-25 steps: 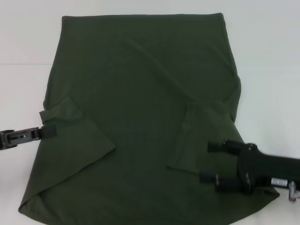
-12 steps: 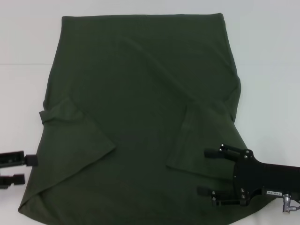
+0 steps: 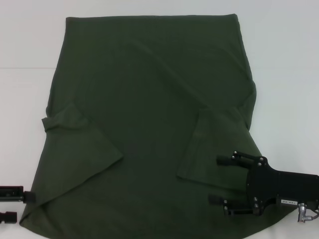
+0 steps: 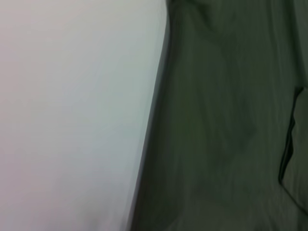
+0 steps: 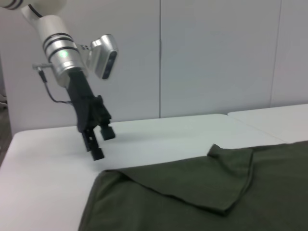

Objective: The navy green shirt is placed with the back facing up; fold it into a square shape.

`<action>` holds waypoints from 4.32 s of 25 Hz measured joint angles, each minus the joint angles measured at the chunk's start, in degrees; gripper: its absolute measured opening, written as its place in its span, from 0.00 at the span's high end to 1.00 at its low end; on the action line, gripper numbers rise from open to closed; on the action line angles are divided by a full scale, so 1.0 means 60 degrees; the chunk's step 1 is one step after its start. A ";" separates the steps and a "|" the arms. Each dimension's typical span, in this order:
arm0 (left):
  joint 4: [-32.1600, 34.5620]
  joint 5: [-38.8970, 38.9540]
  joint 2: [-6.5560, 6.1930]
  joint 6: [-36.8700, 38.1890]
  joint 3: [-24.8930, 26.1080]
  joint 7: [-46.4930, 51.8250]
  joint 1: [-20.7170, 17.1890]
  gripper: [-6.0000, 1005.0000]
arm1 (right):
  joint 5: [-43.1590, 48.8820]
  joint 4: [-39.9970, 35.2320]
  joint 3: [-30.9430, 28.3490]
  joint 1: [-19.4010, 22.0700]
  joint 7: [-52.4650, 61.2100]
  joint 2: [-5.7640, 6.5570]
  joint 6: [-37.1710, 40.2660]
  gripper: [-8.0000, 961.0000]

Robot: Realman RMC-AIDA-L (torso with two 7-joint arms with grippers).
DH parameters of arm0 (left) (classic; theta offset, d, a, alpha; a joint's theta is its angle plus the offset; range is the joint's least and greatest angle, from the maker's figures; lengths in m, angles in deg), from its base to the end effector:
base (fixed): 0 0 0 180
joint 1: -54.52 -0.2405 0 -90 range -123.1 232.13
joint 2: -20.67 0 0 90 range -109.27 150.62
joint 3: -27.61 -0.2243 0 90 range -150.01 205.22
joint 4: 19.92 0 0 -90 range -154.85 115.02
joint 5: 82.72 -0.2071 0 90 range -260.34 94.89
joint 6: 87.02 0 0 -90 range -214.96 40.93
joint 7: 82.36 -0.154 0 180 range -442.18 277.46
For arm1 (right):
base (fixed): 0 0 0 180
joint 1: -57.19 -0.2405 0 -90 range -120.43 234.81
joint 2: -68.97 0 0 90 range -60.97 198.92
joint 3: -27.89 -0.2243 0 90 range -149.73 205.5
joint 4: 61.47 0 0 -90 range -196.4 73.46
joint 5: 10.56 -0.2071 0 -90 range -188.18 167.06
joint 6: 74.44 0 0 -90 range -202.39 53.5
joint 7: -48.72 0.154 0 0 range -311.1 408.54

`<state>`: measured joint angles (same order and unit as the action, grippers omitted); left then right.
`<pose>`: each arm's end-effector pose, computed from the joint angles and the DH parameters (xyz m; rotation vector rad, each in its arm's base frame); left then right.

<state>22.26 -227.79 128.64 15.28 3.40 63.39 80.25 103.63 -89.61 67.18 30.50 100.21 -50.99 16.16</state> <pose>-0.3319 0.2588 0.0945 -1.9265 -2.2943 -0.2748 0.2509 0.2771 -0.0263 -2.7638 0.2217 0.7202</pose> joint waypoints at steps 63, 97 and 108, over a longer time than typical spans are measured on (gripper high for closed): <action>-0.0855 -0.0825 -0.0093 -0.1114 -0.0012 0.0199 0.0381 0.13 | -0.0018 0.0250 -0.0001 -0.0178 -0.0050 -0.0015 -0.0292 0.01; -0.0796 -0.0767 0.0144 -0.1406 -0.0228 0.0127 0.0454 0.13 | -0.0018 0.0251 -0.0001 -0.0196 0.0003 -0.0015 -0.0294 0.02; -0.0878 -0.0694 0.0371 -0.1395 -0.0152 0.0149 0.0707 0.13 | -0.0019 0.0273 -0.0001 -0.0196 0.0003 -0.0015 -0.0295 0.02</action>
<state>17.00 -231.95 130.87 6.91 2.49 64.28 84.50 103.52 -87.97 67.17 29.33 100.23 -51.08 14.39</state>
